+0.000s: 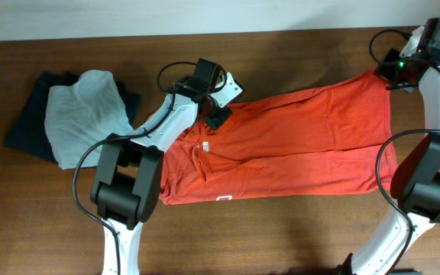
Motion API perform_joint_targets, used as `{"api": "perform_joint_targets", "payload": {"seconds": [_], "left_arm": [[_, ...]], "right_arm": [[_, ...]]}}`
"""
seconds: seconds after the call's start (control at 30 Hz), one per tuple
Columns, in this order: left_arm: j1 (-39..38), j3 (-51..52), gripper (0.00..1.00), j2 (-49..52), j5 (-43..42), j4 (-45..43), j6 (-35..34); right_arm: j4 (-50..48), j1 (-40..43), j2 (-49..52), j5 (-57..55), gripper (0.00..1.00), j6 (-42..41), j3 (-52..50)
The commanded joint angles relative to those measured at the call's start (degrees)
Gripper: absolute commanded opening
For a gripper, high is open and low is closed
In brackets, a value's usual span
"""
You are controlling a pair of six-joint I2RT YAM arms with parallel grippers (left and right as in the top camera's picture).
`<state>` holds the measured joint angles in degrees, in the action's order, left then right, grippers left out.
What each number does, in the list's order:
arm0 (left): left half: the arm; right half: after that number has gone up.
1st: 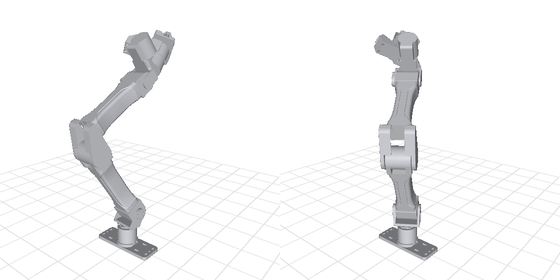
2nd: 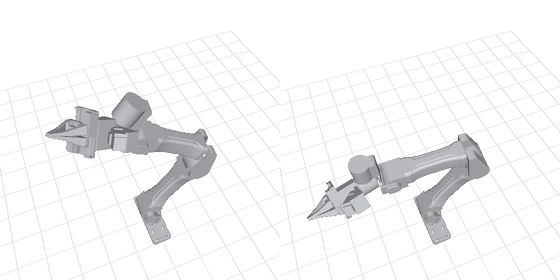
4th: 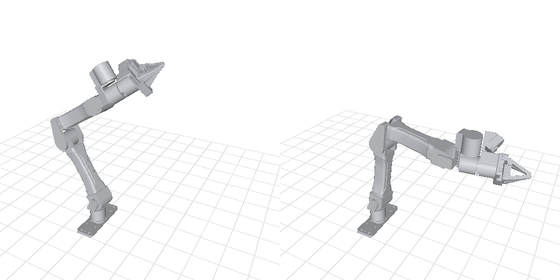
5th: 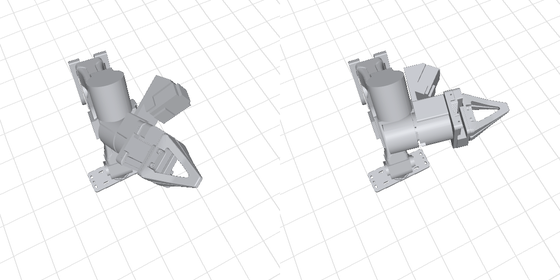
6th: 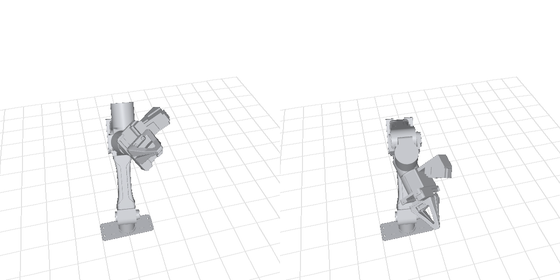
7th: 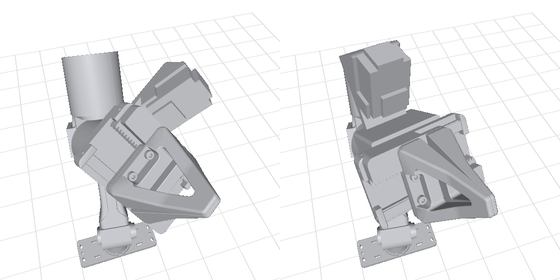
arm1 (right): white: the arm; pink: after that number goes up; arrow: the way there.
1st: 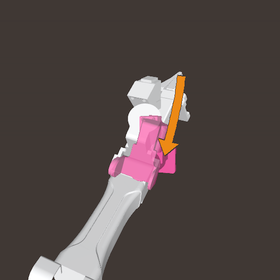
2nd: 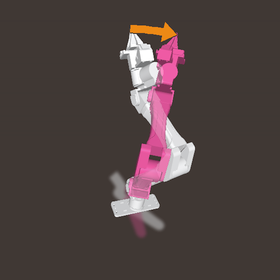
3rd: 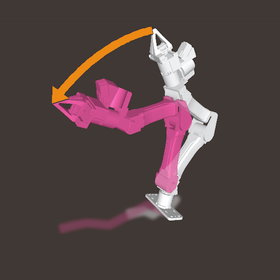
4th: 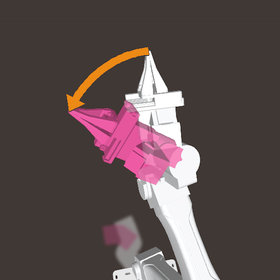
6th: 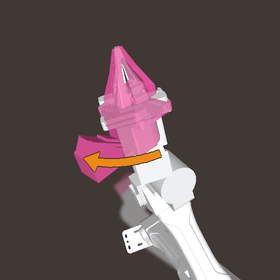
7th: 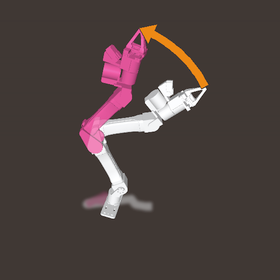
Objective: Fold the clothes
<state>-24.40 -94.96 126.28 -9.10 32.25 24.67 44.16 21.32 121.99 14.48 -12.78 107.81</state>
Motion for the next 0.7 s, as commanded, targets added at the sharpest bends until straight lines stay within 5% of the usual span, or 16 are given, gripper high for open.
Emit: {"api": "perform_joint_targets", "payload": {"seconds": [0.0, 0.17, 0.37, 0.67], "left_arm": [[0.2, 0.3, 0.49, 3.3, -1.2, -0.3, 0.7], [0.2, 0.3, 0.42, 4.3, -2.1, -0.6, 0.3], [0.2, -0.3, 0.00, 4.3, -2.1, -1.0, -1.1], [0.2, -12.2, 0.01, 4.3, 4.2, 12.5, -1.4]], "right_arm": [[-0.2, -0.3, -0.8, 0.2, 0.04, 0.7, 0.6], [-0.2, -0.3, -0.8, 0.3, 0.04, 0.7, 0.6], [-0.1, -0.3, -0.8, 0.2, 0.04, 0.8, 0.6], [0.1, -0.2, -0.8, 0.1, 0.04, 0.8, 0.6]]}}
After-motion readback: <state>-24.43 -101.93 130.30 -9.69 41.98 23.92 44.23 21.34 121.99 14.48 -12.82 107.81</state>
